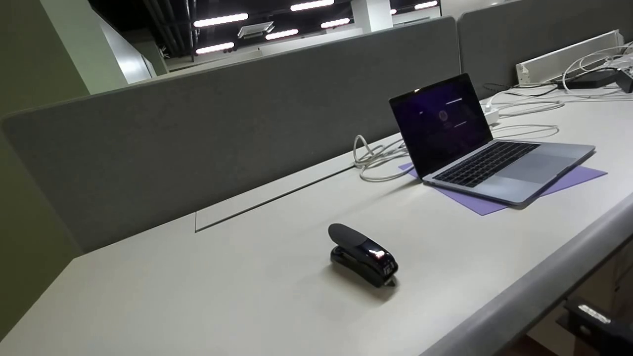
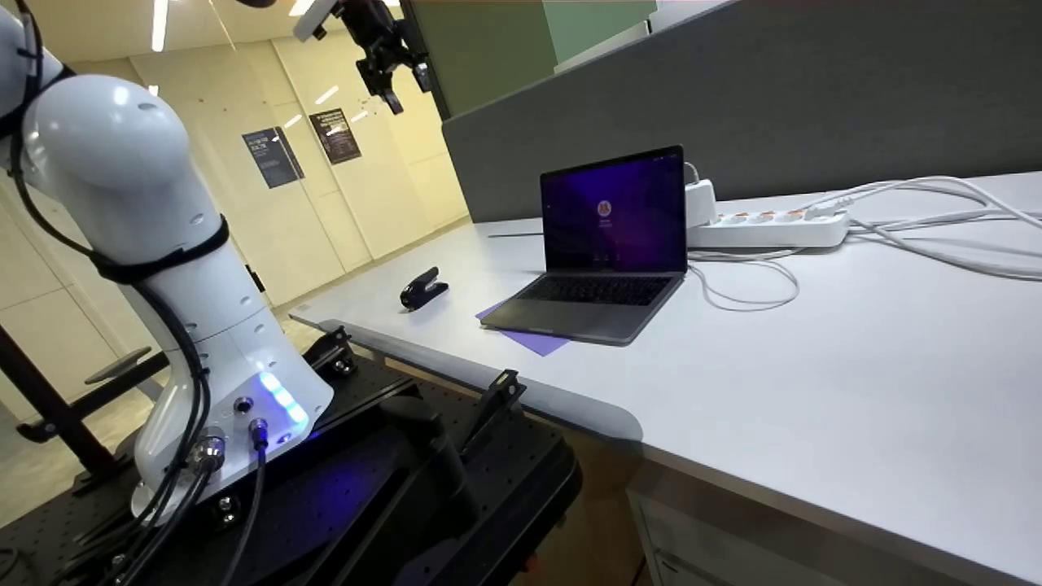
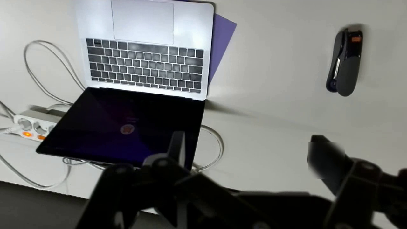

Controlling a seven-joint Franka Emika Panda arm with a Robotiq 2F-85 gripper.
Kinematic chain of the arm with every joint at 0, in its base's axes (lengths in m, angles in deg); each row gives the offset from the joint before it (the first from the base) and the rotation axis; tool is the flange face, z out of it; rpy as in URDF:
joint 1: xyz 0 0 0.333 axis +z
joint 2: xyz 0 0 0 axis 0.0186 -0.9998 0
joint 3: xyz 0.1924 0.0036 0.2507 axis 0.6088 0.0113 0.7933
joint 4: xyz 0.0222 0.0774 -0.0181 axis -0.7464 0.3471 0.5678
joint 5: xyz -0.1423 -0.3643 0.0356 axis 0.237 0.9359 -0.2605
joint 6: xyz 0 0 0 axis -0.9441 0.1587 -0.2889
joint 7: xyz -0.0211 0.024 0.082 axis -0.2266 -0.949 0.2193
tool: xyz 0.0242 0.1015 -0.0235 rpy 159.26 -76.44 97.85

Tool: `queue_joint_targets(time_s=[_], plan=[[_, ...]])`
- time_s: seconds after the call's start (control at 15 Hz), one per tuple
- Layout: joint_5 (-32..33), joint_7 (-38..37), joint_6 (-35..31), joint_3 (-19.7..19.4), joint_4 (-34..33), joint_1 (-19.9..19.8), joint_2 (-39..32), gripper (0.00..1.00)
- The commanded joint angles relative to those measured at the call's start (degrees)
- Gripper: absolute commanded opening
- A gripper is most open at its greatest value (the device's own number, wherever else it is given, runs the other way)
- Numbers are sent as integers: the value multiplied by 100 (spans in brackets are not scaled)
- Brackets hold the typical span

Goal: Close the laptop.

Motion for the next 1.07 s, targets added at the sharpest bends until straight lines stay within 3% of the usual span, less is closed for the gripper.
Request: queue_joint_targets(time_s=[0.0,0.07,0.13,0.4,0.73,1.0], plan=[[-78,1332,45,-461,-135,249,-264,100],[-257,1719,174,-581,-178,338,-244,100],[-57,1148,-12,-387,-25,187,-228,100],[-177,1652,43,-548,-67,288,-249,100],[203,1229,-324,-682,-251,-165,-640,100],[304,1412,-746,-988,-527,-473,-1201,100]])
